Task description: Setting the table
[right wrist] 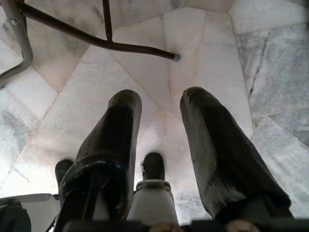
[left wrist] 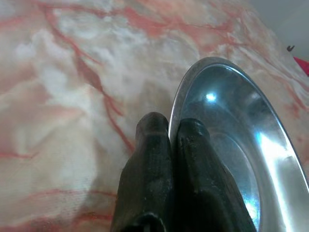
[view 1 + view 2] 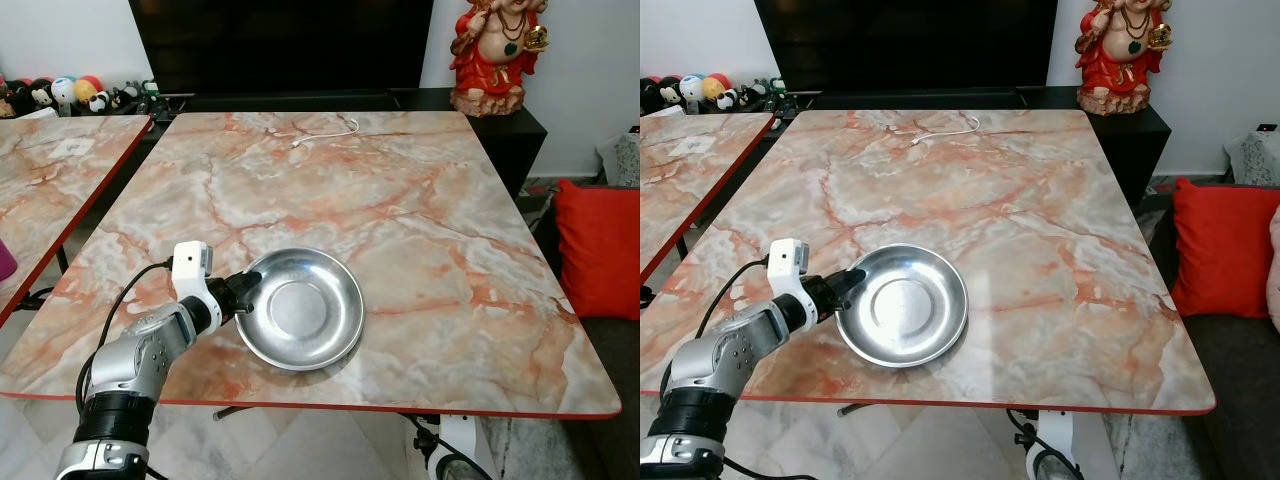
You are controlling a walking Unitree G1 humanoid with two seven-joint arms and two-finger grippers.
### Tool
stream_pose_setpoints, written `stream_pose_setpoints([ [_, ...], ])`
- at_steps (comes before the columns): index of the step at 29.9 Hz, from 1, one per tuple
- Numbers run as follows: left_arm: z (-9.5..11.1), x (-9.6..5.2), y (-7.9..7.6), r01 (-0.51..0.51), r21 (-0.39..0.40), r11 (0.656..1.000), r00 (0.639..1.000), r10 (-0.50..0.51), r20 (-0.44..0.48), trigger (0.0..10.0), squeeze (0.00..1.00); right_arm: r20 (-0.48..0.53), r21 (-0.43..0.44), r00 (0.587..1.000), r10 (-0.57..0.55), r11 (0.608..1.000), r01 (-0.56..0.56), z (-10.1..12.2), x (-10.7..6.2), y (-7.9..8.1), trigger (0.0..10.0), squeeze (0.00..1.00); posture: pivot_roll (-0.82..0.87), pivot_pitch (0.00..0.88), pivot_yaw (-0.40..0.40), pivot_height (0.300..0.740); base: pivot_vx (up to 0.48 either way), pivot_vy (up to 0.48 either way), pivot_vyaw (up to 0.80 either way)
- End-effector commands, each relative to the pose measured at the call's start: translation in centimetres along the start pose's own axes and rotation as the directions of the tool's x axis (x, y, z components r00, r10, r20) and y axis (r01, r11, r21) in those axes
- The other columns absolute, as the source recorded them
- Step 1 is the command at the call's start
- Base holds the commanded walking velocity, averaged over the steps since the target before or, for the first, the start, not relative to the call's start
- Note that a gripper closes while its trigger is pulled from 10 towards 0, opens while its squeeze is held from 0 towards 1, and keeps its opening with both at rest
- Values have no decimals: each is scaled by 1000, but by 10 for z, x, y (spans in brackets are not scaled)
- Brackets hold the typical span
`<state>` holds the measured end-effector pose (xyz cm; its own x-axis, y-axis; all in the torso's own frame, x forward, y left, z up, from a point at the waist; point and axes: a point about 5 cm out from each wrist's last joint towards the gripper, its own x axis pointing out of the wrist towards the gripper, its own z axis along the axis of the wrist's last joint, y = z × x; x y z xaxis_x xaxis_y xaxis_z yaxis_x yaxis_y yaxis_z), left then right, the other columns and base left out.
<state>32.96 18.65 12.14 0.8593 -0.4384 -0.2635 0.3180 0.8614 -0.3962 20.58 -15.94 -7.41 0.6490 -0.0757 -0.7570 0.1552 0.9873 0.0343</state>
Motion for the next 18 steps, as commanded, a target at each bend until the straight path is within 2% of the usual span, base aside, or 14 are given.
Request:
stream_pose_setpoints([
  [1, -7, 1, -2, 4, -26, 1000, 999, -5, -45, 10000, 0, -5, -7, 1000, 2, 1000, -2, -1, 0, 1, 10000, 0, -39, 0, 25, 740, 0, 0, 0],
  [3, -14, 2, -7, 34, -21, 999, 996, -36, -76, 10000, 0, -6, -8, 1000, 2, 1000, -2, -1, 0, 0, 10000, 0, -40, 0, 23, 740, 0, 0, 0],
  [9, -17, 1, -5, 20, -33, 999, 995, -23, -100, 10000, 0, -7, -8, 1000, 0, 1000, 0, -2, 0, 0, 10000, 0, -43, 0, 25, 740, 0, 0, 0],
  [14, -21, -4, 3, -41, 6, 999, 989, 41, -139, 10000, 0, -9, -9, 1000, 2, 1000, -2, -2, 0, 0, 10000, 0, -37, 0, 23, 740, 0, 0, 0],
  [18, -24, -6, 6, -53, 21, 998, 985, 56, -160, 10000, 0, -8, -10, 1000, 3, 1000, -3, -2, 0, 0, 10000, 0, -37, 0, 23, 740, 0, 0, 0],
])
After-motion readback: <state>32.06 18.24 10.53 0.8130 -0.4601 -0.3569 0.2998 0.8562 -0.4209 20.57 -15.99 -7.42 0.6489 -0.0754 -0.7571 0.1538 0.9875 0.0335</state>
